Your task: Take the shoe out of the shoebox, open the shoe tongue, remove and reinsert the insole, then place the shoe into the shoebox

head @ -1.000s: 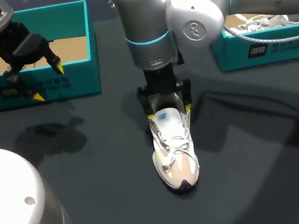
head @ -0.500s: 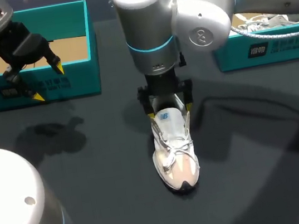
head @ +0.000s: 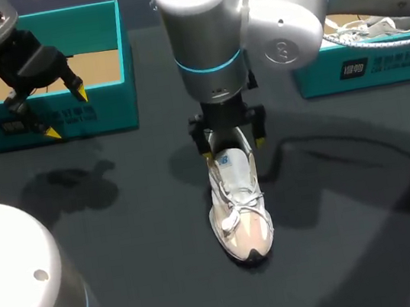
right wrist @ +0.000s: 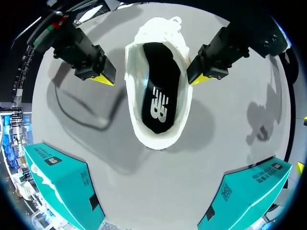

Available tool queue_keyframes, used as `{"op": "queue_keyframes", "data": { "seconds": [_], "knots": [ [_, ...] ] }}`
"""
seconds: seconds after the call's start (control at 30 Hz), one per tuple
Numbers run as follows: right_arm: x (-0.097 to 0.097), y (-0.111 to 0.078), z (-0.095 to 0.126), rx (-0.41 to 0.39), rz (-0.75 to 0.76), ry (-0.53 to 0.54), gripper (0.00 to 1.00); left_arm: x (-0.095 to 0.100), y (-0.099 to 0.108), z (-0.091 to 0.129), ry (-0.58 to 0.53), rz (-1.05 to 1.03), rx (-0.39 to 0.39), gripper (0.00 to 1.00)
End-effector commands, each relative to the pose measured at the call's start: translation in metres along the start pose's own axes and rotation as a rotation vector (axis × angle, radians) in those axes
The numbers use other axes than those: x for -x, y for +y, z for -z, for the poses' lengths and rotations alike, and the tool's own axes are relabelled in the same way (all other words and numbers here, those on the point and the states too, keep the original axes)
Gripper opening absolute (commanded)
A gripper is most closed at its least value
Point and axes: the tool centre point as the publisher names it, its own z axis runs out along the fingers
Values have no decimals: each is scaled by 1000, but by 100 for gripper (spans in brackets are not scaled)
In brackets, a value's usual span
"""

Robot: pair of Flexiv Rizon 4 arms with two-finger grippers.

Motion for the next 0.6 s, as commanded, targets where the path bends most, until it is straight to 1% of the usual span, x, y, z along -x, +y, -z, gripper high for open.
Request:
{"op": "queue_keyframes", "data": {
  "seconds": [0.03,0.17,0.33,0.47,0.5,0.53,0.57,0.6],
  "knots": [
    [10,-13,11,8,-22,-1,100,0,0,0,1,0,2,100],
    [15,-27,24,13,-32,-7,100,0,0,0,1,0,2,100],
    [20,-48,41,28,-38,-11,100,0,0,0,1,0,2,100],
    [24,-64,47,41,-42,8,100,0,0,0,1,0,2,100],
    [24,-68,46,38,-45,8,91,0,0,0,1,0,2,100],
    [24,-71,46,34,-42,14,77,0,0,0,1,0,2,100],
    [25,-74,45,32,-39,24,65,0,0,0,1,0,2,100],
    [25,-77,44,22,-45,23,49,0,0,0,1,0,2,100]
  ]
}}
